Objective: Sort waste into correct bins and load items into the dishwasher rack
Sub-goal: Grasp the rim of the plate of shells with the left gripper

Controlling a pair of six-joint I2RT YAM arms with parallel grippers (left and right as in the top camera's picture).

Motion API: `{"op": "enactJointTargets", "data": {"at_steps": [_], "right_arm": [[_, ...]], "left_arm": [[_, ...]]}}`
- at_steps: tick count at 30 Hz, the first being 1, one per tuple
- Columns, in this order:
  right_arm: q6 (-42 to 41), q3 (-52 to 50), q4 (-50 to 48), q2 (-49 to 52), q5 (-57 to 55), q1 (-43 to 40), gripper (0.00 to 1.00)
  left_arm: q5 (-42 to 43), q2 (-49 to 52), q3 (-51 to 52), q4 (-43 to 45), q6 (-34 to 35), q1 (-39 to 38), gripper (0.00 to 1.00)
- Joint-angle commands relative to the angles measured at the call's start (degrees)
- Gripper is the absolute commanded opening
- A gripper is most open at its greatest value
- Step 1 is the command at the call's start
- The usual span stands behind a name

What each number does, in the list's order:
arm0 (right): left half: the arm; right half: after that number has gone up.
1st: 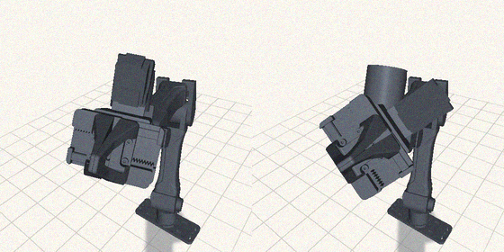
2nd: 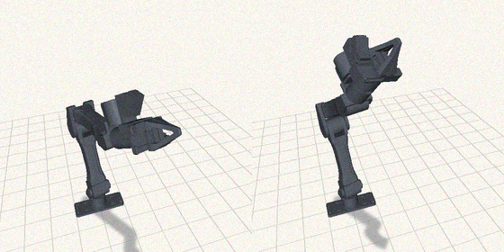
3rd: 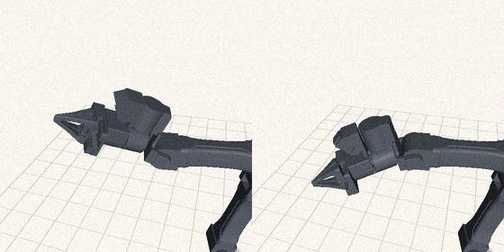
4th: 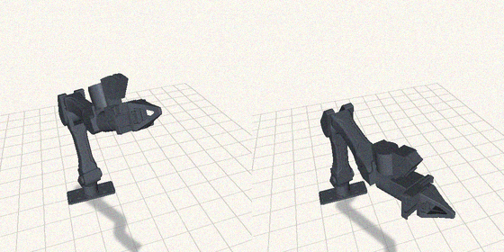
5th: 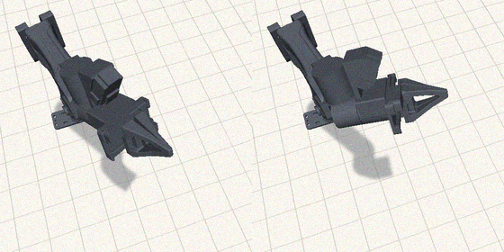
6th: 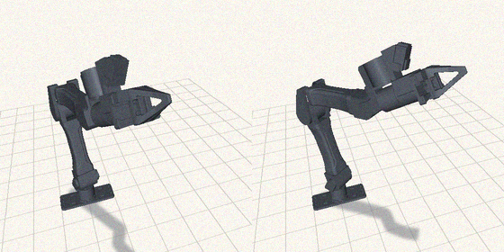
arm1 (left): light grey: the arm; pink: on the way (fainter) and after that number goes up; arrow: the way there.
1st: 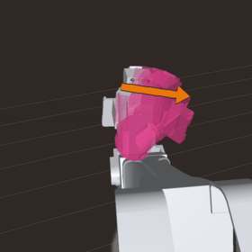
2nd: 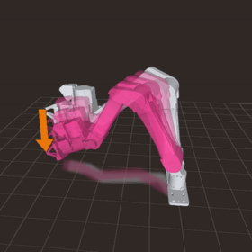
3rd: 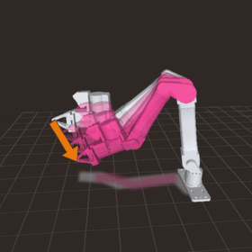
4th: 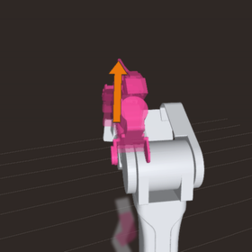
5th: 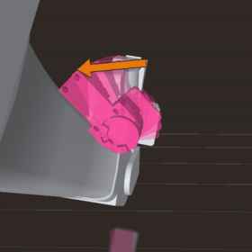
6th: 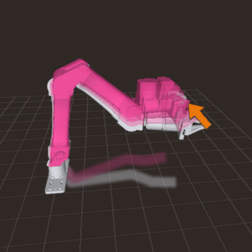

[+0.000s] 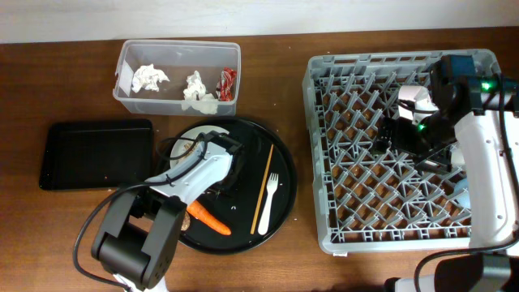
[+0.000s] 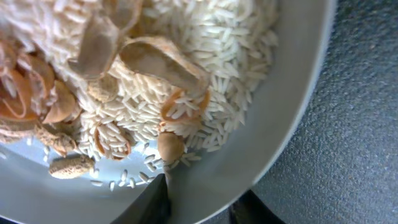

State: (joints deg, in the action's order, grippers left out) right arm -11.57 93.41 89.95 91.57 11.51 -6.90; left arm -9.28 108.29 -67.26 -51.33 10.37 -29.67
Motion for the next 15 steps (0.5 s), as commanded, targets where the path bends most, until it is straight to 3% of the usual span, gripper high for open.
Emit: {"op": "enactJointTargets", "data": {"at_steps": [1, 4, 7, 10, 15], "right_arm": [[0.6, -0.3, 0.1, -0.6, 0.6, -0.3, 1.0], [0.6, -0.3, 0.1, -0.6, 0.6, -0.3, 1.0], [0.6, -0.3, 0.3, -0.6, 0.6, -0.3, 1.0], [0.6, -0.3, 0.3, -0.6, 0.6, -0.3, 1.0], [0.6, -0.3, 0.3, -0.6, 0.6, -0.3, 1.0]], "left_arm": [[0.9, 0.7, 0.5, 0.8, 0.2, -0.3, 0.22], [0.9, 0.7, -0.8, 1.2, 0.2, -0.3, 0.11], [-1.1, 0.7, -3.8, 1.2, 0.2, -0.3, 0.09], [-1.7, 0.7, -4.5, 1.2, 0.2, -0.3, 0.01], [-2.9, 0.7, -4.2, 0.5, 0.5, -0.3, 0.01]]}}
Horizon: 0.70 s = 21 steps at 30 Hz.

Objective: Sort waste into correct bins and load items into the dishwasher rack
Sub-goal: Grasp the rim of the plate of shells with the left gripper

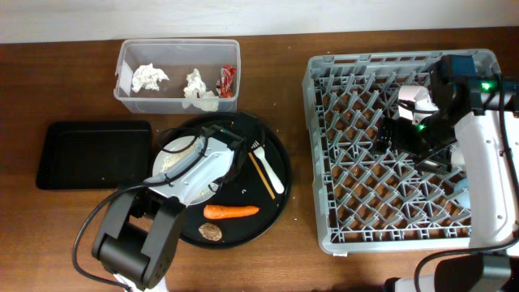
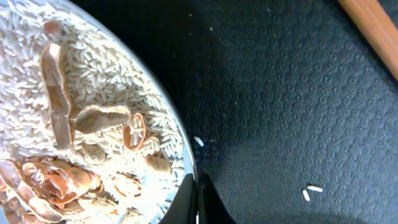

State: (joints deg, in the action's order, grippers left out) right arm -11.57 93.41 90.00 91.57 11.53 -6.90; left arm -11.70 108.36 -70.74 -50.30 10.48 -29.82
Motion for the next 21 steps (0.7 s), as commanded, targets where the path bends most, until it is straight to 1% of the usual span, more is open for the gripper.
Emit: {"op": "enactJointTargets", "data": {"at_steps": [1, 2, 9, 11, 12, 13, 15, 17, 19, 21], "right_arm": [[0.6, -0.3, 0.2, -0.6, 0.5, -0.3, 1.0], [0.6, -0.3, 0.2, -0.6, 0.5, -0.3, 1.0], [0.6, -0.3, 0.3, -0.6, 0.5, -0.3, 1.0], [0.6, -0.3, 0.3, -0.6, 0.5, -0.3, 1.0], [0.6, -0.3, 0.3, -0.6, 0.5, -0.3, 1.0], [0.6, -0.3, 0.4, -0.6, 0.5, -0.3, 1.0], [0.6, -0.3, 0.5, -0.6, 0.5, -0.3, 1.0], [0.6, -0.3, 0.6, -0.6, 0.5, -0.3, 1.0], [0.6, -0.3, 0.6, -0.6, 0.5, -0.3, 1.0], [0.6, -0.3, 0.6, -0.6, 0.5, -0.3, 1.0]], "left_arm": [[-0.5, 0.6, -0.4, -0.5, 0.4, -0.2, 0.02], [0.1, 0.7, 0.1, -0.5, 0.4, -0.2, 0.12], [0.5, 0.7, 5.0, 0.6, 0.6, -0.2, 0.14], [0.6, 0.7, 5.4, 0.6, 0.6, -0.2, 0.13], [0.9, 0.7, 5.4, 0.6, 0.6, -0.2, 0.1], [1.0, 0.7, 5.4, 0.9, 0.5, -0.2, 0.0], [0.6, 0.7, 5.4, 1.3, 0.5, -0.2, 0.01], [-1.9, 0.7, 4.3, 0.6, 0.5, -0.2, 0.0], [-5.4, 0.7, 1.1, -2.5, 0.5, -0.2, 0.0], [-6.0, 0.7, -3.1, -6.3, 0.5, -0.2, 0.0]]}}
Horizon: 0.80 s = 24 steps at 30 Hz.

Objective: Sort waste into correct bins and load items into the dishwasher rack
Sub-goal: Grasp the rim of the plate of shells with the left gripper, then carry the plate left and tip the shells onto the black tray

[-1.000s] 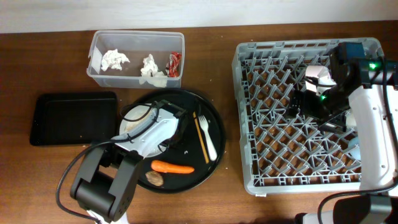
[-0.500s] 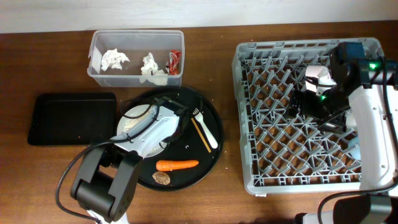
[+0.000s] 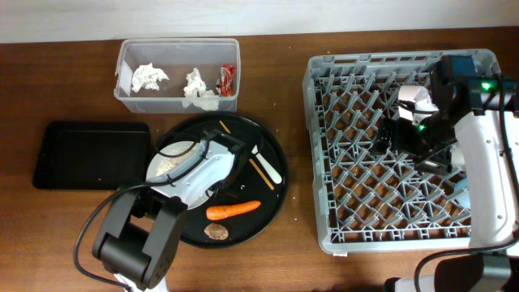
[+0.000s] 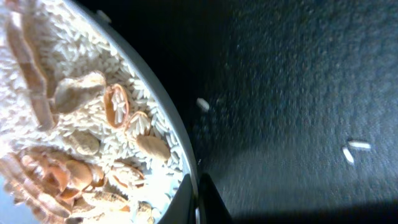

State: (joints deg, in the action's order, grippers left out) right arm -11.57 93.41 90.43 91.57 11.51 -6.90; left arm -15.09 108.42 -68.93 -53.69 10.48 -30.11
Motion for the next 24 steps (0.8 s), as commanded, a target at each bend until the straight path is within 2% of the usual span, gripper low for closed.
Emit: {"op": "enactJointTargets", "data": {"at_steps": [1, 7, 12, 17, 24], "right_arm": [[0.6, -0.3, 0.2, -0.6, 0.5, -0.3, 1.0], [0.6, -0.3, 0.2, -0.6, 0.5, -0.3, 1.0], [0.6, -0.3, 0.3, -0.6, 0.5, -0.3, 1.0], [0.6, -0.3, 0.9, -0.6, 0.5, -0.3, 1.0], [0.6, -0.3, 1.3, -0.6, 0.6, -0.3, 1.0]], "left_arm": [[-2.6, 0.6, -6.5, -4.5, 0.5, 0.1, 0.0], [-2.8, 0.6, -17.0, -16.7, 0.6, 0.1, 0.0], [-2.7, 0.5, -22.3, -20.4, 0.5, 2.5, 0.0], [-2.2, 0.5, -23.3, -19.8, -0.5, 9.9, 0.0], [5.9, 0.5, -23.3, -11.2, -9.6, 20.9, 0.0]]}}
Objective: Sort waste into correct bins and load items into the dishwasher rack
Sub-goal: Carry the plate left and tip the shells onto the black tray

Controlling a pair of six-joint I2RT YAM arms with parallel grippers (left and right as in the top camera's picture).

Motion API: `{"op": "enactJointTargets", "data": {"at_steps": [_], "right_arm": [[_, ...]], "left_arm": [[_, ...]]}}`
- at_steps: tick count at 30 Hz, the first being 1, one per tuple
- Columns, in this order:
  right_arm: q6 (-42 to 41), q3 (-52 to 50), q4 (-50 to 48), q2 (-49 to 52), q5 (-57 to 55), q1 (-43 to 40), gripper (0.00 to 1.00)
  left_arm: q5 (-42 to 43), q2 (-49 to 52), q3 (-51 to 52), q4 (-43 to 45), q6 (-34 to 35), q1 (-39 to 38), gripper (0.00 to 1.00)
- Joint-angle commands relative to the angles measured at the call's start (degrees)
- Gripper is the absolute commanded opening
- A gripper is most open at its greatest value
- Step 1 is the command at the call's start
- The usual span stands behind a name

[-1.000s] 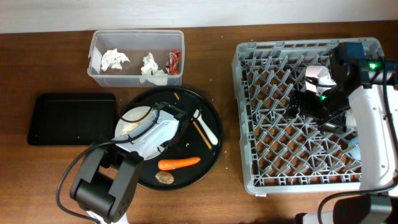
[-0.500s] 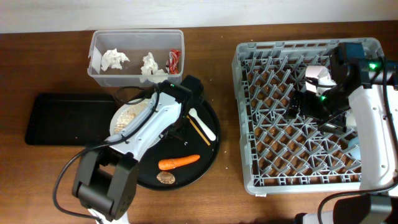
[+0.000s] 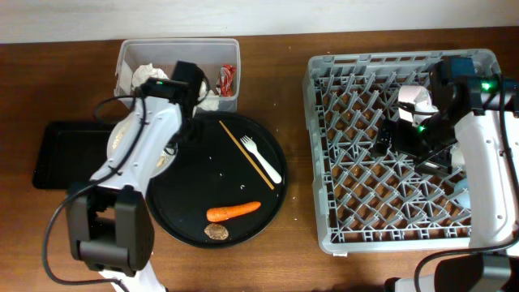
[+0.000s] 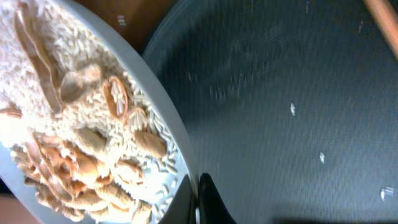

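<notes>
My left gripper [image 4: 198, 200] is shut on the rim of a white plate [image 4: 163, 118] heaped with rice and peanut shells [image 4: 93, 155]. In the overhead view the plate [image 3: 117, 144] hangs under my left arm, over the left edge of the round black tray [image 3: 219, 182], with the left gripper [image 3: 172, 144] at its right rim. A carrot [image 3: 233, 211], a white fork [image 3: 268, 159], a chopstick [image 3: 250, 154] and a small brown piece [image 3: 215, 232] lie on the tray. My right gripper [image 3: 395, 134] sits low in the grey dish rack [image 3: 324, 146] beside a white cup [image 3: 413, 99]; its jaws are hidden.
A clear bin [image 3: 126, 57] with crumpled tissues and a red wrapper stands behind the tray. A black rectangular tray [image 3: 69, 154] lies at the left. White dishes [image 3: 461, 174] show under my right arm in the rack.
The plate, still in my left gripper, has moved left from the round tray's left part to over its left edge. My left wrist now sits near the clear bin. The right arm is unchanged.
My left gripper held the plate's rim on the round tray's upper left, the carrot at the tray's lower left. Later the carrot, fork and chopstick lay turned round on the tray, the plate still gripped. Now the plate hangs at the tray's left edge.
</notes>
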State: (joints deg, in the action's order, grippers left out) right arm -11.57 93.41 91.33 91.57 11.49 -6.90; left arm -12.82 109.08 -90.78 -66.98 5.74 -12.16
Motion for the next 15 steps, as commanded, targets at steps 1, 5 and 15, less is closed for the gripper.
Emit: {"op": "enactJointTargets", "data": {"at_steps": [1, 5, 15], "right_arm": [[0.6, -0.3, 0.5, -0.6, 0.6, -0.3, 1.0], [0.6, -0.3, 0.5, -0.6, 0.6, -0.3, 1.0], [0.4, -0.3, 0.6, -0.6, 0.6, -0.3, 1.0]], "left_arm": [[5.3, -0.1, -1.5, 3.4, -5.6, 4.4, 0.0], [11.9, -0.1, -1.5, 6.6, -8.3, 9.9, 0.0], [31.2, -0.1, -1.5, 8.0, -10.0, 21.4, 0.0]]}}
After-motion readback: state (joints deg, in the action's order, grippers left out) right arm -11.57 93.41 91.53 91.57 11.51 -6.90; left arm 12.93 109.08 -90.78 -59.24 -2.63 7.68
